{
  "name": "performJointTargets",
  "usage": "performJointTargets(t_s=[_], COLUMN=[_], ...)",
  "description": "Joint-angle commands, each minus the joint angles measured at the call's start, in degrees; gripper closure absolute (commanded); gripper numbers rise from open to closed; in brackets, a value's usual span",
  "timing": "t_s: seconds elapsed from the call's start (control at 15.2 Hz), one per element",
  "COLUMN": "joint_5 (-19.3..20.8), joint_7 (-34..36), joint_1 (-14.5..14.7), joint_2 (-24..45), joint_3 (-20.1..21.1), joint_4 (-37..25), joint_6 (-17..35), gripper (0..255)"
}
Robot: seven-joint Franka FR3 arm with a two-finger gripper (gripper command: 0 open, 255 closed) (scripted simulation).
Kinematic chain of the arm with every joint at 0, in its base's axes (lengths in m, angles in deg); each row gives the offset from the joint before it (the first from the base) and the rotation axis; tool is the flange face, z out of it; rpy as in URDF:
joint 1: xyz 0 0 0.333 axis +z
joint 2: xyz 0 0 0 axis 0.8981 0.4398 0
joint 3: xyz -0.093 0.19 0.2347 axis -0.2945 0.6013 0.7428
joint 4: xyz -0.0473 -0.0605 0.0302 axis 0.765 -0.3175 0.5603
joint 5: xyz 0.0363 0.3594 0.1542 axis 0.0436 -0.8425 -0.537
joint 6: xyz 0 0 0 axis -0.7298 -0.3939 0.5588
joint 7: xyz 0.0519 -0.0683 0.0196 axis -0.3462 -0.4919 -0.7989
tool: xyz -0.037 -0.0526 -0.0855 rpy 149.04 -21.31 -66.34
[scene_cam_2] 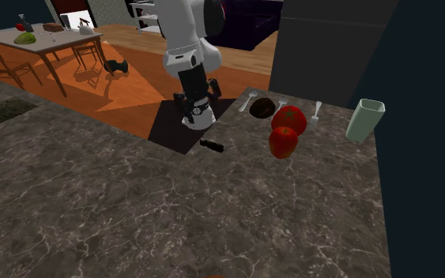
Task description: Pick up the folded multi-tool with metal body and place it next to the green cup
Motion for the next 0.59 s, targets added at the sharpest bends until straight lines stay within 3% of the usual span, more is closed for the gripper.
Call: performJointTargets(t_s=[0.0,0.26,0.53], joint_5=[0.7,1.7,0.9], joint_7=[-5.8,-17.6,-19.6], joint_1=[1.9,6.3,8.2], joint_2=[1.7,8.1,12.1], joint_3=[-1.9,-6.7,-8.2], joint_4=[2.8,6.7,7.7], joint_6=[4.7,14.9,19.8], gripper=[0,0,0])
